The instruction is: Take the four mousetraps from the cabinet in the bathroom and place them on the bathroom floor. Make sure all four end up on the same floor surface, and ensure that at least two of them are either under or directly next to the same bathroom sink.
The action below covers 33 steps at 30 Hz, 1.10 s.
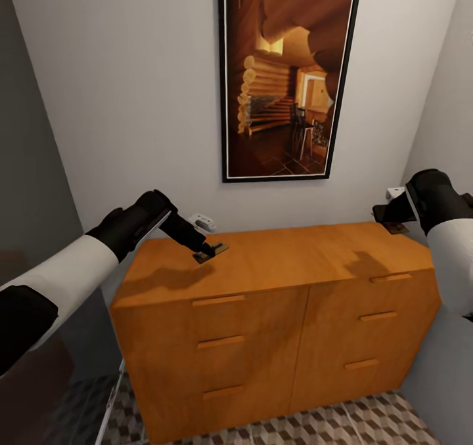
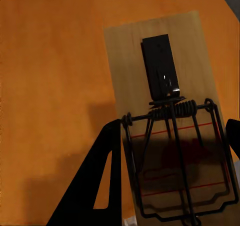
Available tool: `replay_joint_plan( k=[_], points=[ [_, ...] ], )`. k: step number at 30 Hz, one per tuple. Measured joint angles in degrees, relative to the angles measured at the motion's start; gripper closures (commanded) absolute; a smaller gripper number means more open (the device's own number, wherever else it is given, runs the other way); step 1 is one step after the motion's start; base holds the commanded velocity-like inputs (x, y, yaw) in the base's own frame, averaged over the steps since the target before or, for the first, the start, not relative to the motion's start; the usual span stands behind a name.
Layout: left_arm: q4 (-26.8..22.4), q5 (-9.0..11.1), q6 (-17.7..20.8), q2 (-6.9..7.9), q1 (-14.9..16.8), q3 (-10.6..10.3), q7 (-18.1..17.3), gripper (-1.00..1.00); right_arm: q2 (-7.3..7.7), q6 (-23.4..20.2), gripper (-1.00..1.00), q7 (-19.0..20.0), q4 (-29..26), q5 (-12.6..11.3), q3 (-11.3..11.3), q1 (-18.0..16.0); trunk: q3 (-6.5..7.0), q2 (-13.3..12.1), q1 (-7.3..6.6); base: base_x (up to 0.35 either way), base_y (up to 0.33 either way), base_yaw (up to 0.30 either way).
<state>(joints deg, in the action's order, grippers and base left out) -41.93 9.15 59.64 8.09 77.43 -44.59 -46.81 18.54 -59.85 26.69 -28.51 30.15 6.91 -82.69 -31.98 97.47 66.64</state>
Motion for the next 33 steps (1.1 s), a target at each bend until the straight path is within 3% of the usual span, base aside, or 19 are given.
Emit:
replay_joint_plan(
  k=[3,5,8,12,16,23,29,33],
  points=[
    [0.0,0.0,0.0,0.11,0.0,0.1,0.1,1.00,-0.20,0.0,1.00,0.0,0.0,-0.1,0.0,0.0,0.00,0.0,0.01,-0.237,-0.111,0.000],
    [0.1,-0.1,0.0,0.20,0.0,1.3,0.7,1.00,-0.60,0.0,1.00,-0.1,0.0,-0.2,0.1,0.0,0.00,0.0,0.02,-0.275,-0.148,0.000],
    [0.2,-0.1,0.0,0.32,0.0,5.9,4.5,1.00,-1.81,0.0,1.00,-0.2,0.0,-0.3,0.1,0.0,0.00,0.0,0.02,-0.288,-0.163,0.000],
    [0.2,-0.3,0.0,0.30,0.0,15.1,13.5,1.00,-5.45,0.0,1.00,-0.5,-0.1,-0.6,0.1,0.0,0.00,0.0,0.02,-0.294,-0.170,0.000],
    [0.1,-0.2,0.1,0.09,0.0,18.9,20.7,1.00,-8.45,0.0,1.00,-0.8,-0.7,-0.4,0.2,0.0,0.00,0.0,0.02,-0.295,-0.172,0.000],
    [0.1,-0.1,0.1,0.12,0.0,21.9,24.7,1.00,-11.58,0.0,1.00,-0.9,-1.1,-0.3,0.3,0.0,0.00,0.0,0.02,-0.295,-0.172,0.000],
    [0.3,0.0,0.1,0.11,0.0,22.4,25.0,1.00,-14.20,0.0,1.00,-0.9,-1.1,0.0,0.4,0.0,0.00,0.0,0.02,-0.296,-0.170,0.000],
    [0.3,0.0,0.1,0.09,0.0,22.5,25.1,1.00,-14.98,0.0,1.00,-0.9,-1.1,-0.2,0.3,0.0,0.00,0.0,0.02,-0.296,-0.170,0.000]
  ],
)
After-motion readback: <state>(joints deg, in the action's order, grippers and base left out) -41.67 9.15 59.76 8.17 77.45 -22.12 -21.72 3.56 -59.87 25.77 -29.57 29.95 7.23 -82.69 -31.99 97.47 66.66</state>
